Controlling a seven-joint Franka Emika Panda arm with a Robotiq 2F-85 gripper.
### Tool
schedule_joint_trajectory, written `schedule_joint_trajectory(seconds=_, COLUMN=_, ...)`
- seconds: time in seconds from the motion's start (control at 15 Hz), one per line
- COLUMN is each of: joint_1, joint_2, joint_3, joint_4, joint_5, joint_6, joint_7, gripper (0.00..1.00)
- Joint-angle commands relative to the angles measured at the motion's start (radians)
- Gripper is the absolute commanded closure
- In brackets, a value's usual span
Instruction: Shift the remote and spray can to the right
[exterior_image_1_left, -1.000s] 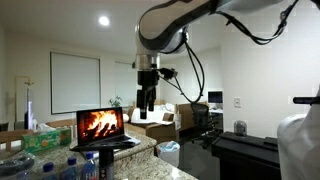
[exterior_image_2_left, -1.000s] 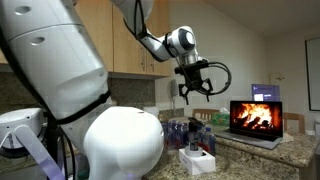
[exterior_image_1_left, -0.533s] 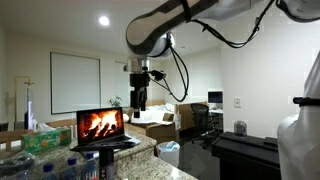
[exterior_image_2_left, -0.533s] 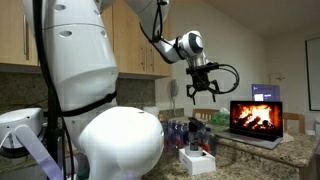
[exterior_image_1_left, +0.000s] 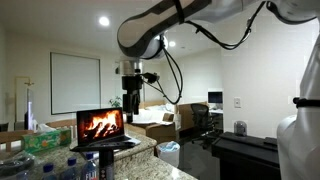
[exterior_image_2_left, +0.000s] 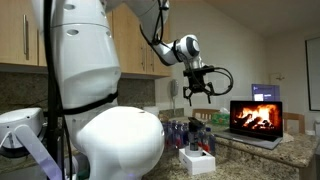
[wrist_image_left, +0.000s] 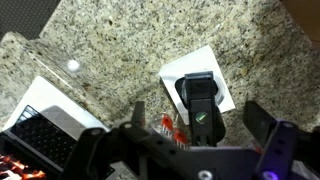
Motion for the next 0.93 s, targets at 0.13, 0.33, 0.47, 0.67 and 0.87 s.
schedule_joint_trajectory(seconds=0.13, joint_1=0.025, joint_2=0.246, joint_3=0.073, joint_4=0.2, joint_5=-0.002, joint_6=-0.026, joint_7=0.002, gripper=0.0)
schedule_joint_trajectory(seconds=0.33, joint_1=0.019, joint_2=0.352, joint_3=0.098, joint_4=0.307, joint_5=-0.019, joint_6=-0.062, joint_7=0.01, gripper=0.0)
schedule_joint_trajectory(seconds=0.47, joint_1=0.015, joint_2=0.418, joint_3=0.102, joint_4=0.376, joint_5=-0.025, joint_6=-0.103, joint_7=-0.001, gripper=0.0)
schedule_joint_trajectory(seconds=0.67, joint_1=0.015, joint_2=0.491, joint_3=0.102, joint_4=0.453, joint_5=-0.035, joint_6=-0.182, joint_7=0.003, gripper=0.0)
schedule_joint_trajectory(seconds=0.87, joint_1=0.014, joint_2=0.537, joint_3=0.102, joint_4=0.498, joint_5=-0.041, joint_6=-0.235, joint_7=-0.007, gripper=0.0)
